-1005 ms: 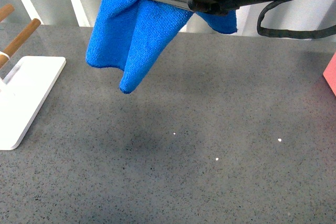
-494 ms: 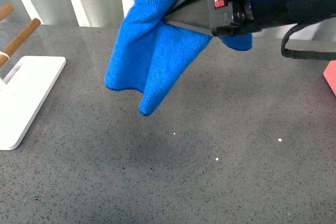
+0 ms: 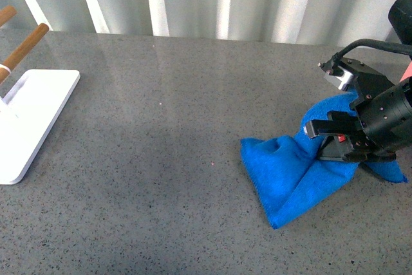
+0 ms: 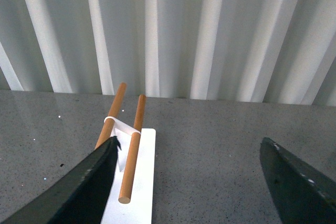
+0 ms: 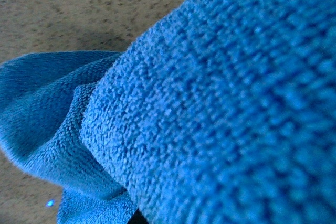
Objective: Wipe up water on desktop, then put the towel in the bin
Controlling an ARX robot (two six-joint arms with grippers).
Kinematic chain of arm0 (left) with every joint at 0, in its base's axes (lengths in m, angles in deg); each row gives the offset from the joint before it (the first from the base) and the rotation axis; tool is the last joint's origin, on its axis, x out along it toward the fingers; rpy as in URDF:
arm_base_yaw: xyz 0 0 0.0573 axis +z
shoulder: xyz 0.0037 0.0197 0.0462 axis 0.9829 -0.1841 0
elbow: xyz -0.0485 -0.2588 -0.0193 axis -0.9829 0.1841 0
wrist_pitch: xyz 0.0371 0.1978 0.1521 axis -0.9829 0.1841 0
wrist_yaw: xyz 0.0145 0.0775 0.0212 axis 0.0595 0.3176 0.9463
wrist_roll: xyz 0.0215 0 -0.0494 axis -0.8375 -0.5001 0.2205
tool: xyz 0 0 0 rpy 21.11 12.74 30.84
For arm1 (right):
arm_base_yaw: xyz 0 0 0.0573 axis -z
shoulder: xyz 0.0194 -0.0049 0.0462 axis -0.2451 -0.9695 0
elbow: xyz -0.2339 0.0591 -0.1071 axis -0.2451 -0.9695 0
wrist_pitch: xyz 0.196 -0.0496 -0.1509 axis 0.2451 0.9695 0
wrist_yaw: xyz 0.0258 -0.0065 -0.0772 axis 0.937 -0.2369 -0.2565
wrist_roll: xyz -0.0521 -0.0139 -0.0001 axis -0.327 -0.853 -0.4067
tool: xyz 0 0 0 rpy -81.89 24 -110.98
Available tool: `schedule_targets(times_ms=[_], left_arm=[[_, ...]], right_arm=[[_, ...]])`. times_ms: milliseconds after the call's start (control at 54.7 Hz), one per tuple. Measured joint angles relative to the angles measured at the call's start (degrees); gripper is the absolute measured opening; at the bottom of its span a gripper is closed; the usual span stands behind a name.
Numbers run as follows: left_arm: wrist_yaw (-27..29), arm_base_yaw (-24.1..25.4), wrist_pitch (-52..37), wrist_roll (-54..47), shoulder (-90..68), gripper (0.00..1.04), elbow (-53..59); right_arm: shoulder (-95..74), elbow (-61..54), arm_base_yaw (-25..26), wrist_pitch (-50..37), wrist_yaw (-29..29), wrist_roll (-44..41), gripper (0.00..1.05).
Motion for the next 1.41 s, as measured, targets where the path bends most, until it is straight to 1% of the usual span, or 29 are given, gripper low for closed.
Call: schedule_targets(times_ms=[73,91,110,146,183,366,548,713,786,804,877,987,1078,1170,1280,1408], left_arm=[[0.0,0.0,0.0,0.0,0.0,0.96,0.0],[0.0,0.0,0.0,0.0,0.0,0.99,0.0],[0.0,0.0,0.0,-0.1,0.0,1.00,0.0],[0.1,0.0,0.0,-0.1,0.0,0.98,0.0],[0.1,0.0,0.0,-0.1,0.0,0.98,0.0],[0.0,0.0,0.0,-0.1,0.0,0.98,0.0],[0.0,0.0,0.0,-0.1,0.1,0.98,0.0],[0.0,0.0,0.0,-0.1,0.1,0.98,0.0],[0.0,0.0,0.0,-0.1,0.1,0.98,0.0],[0.0,0.0,0.0,-0.1,0.1,0.98,0.0],[0.0,0.0,0.0,-0.1,0.1,0.98,0.0],[0.0,0.0,0.0,-0.1,0.1,0.98,0.0],[0.0,0.0,0.0,-0.1,0.1,0.98,0.0],[0.0,0.0,0.0,-0.1,0.1,0.98,0.0],[0.0,0.0,0.0,-0.1,0.1,0.98,0.0],[0.0,0.0,0.0,-0.1,0.1,0.98,0.0]], right_arm=[[-3.0,2.8,0.0,-0.1,-3.0,-1.2,0.05],[-4.0,3.5,-0.1,-0.4,-3.8,-1.6,0.05],[-5.0,4.4,-0.2,-0.5,-4.8,-1.9,0.05],[-6.9,6.6,-0.5,0.0,-6.5,-2.1,0.05],[-8.4,9.1,-1.1,1.2,-7.4,-2.1,0.05],[-14.2,20.8,-4.3,5.5,-9.5,-1.7,0.05],[-19.6,33.4,-9.1,10.4,-7.1,0.7,0.05],[-23.4,43.5,-16.5,14.8,-5.1,2.6,0.05],[-23.5,43.9,-19.0,15.3,-3.4,4.1,0.05],[-23.5,43.6,-19.6,15.0,-2.1,5.6,0.05],[-22.5,41.1,-20.1,12.5,0.7,9.9,0.05],[-17.1,33.0,-19.6,8.8,1.0,16.8,0.05],[-11.1,27.4,-18.8,8.0,-1.1,18.3,0.05],[-5.4,24.0,-18.0,8.7,-4.3,17.3,0.05],[3.0,22.0,-16.5,11.7,-8.1,13.8,0.05],[12.7,24.9,-13.0,19.3,-13.7,8.1,0.05]])
